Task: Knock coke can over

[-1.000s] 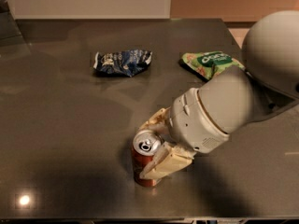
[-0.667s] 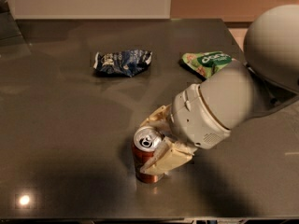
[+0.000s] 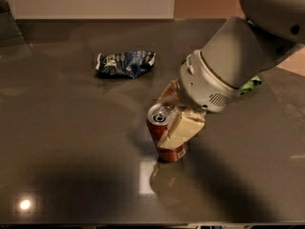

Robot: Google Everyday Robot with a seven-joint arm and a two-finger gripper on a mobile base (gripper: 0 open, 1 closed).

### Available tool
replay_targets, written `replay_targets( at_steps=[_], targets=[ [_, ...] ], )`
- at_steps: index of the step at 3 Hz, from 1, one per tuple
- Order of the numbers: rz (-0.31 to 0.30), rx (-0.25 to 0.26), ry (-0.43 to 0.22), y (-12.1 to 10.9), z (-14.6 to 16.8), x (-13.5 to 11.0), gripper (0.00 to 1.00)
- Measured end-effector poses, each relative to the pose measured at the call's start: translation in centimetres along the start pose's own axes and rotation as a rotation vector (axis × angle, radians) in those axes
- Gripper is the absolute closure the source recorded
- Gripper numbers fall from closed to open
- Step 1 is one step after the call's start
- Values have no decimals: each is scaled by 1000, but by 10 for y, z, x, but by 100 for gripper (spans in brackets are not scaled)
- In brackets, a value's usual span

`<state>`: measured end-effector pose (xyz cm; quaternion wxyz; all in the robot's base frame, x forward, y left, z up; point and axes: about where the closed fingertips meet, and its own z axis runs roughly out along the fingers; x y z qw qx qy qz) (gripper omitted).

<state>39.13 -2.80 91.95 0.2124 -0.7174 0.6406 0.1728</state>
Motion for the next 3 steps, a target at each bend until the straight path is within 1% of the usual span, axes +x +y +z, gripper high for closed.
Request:
replay_targets(
  at_steps=[1, 2, 3],
  targets=[
    [29, -14, 155, -28, -13, 20, 100],
    [59, -27, 330, -53, -23, 44, 100],
    [80, -26, 480, -72, -28, 66, 82]
  ],
)
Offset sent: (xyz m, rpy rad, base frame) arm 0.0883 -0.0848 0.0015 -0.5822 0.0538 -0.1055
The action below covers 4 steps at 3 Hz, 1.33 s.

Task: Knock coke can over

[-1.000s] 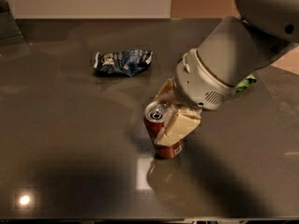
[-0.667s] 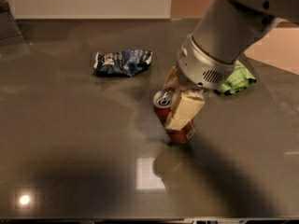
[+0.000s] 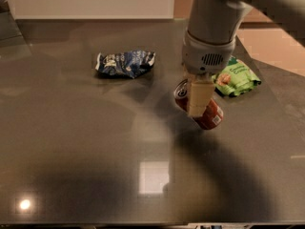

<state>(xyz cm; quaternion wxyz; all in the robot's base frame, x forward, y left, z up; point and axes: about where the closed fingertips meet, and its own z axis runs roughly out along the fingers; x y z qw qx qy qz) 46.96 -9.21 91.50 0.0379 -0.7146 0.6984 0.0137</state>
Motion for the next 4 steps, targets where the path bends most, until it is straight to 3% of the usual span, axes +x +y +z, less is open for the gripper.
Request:
replay_targets(
  at_steps=[1, 3, 4],
  targets=[
    [5, -4, 86, -12, 10, 12, 59],
    [-9, -36, 153, -17, 31, 21, 13],
    [-18, -62, 166, -14, 42, 23, 0]
  ],
)
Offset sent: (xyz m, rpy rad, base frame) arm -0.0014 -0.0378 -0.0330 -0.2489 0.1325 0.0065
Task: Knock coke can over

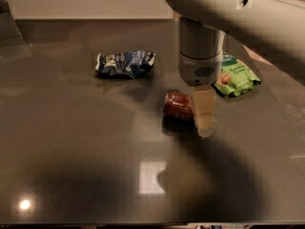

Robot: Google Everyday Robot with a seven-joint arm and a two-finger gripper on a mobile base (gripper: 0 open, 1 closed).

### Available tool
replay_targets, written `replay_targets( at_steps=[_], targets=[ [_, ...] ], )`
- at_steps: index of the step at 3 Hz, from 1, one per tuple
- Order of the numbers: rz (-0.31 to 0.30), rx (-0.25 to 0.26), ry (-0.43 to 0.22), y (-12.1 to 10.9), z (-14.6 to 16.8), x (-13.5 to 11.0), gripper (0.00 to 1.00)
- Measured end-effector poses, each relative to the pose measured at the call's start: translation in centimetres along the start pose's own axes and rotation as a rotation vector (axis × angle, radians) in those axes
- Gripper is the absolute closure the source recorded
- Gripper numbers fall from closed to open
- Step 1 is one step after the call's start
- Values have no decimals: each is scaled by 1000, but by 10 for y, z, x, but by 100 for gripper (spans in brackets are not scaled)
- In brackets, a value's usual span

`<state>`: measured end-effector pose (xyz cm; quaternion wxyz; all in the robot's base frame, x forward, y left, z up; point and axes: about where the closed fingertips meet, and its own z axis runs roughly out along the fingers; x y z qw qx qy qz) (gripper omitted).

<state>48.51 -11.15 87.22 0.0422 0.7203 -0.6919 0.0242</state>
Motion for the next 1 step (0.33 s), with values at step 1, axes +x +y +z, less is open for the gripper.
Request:
replay_targets(
  at_steps=[1],
  targets=[
    [0, 0, 0, 0, 0, 0, 0]
  ],
)
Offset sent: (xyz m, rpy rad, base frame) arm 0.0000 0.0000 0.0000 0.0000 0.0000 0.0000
